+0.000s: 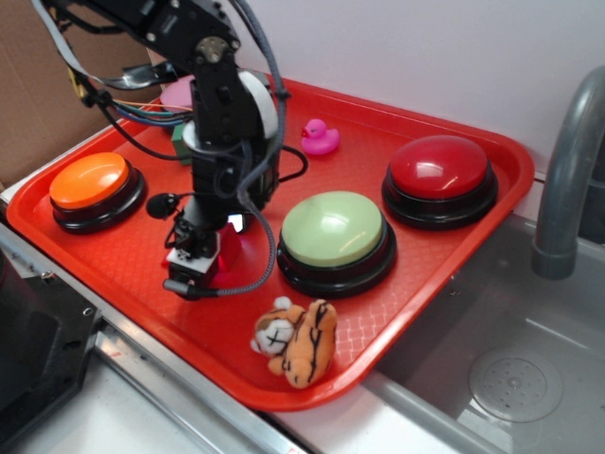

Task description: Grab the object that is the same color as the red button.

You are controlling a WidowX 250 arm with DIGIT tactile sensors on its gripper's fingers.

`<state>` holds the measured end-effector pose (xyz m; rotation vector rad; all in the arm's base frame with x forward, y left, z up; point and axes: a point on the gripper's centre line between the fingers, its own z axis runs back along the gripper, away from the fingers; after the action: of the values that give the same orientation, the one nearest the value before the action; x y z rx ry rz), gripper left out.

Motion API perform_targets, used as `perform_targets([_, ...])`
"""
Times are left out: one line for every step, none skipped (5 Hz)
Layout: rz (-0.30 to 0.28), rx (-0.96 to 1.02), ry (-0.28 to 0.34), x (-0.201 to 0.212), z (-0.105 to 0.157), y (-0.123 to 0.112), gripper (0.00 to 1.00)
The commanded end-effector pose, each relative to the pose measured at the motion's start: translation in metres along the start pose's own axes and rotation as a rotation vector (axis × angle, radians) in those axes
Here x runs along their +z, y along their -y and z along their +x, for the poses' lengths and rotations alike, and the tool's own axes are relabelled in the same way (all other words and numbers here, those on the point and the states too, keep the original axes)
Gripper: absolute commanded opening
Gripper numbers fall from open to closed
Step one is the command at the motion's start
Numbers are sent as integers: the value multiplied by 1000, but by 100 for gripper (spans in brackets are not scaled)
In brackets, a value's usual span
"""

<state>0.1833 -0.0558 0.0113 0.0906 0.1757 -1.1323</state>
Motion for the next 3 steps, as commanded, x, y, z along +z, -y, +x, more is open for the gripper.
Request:
perform_targets([2,99,-7,28,-19,3,0])
perform_targets([2,304,-17,71,-38,2,0])
perform_targets([25,563,23,118,-56,12,0])
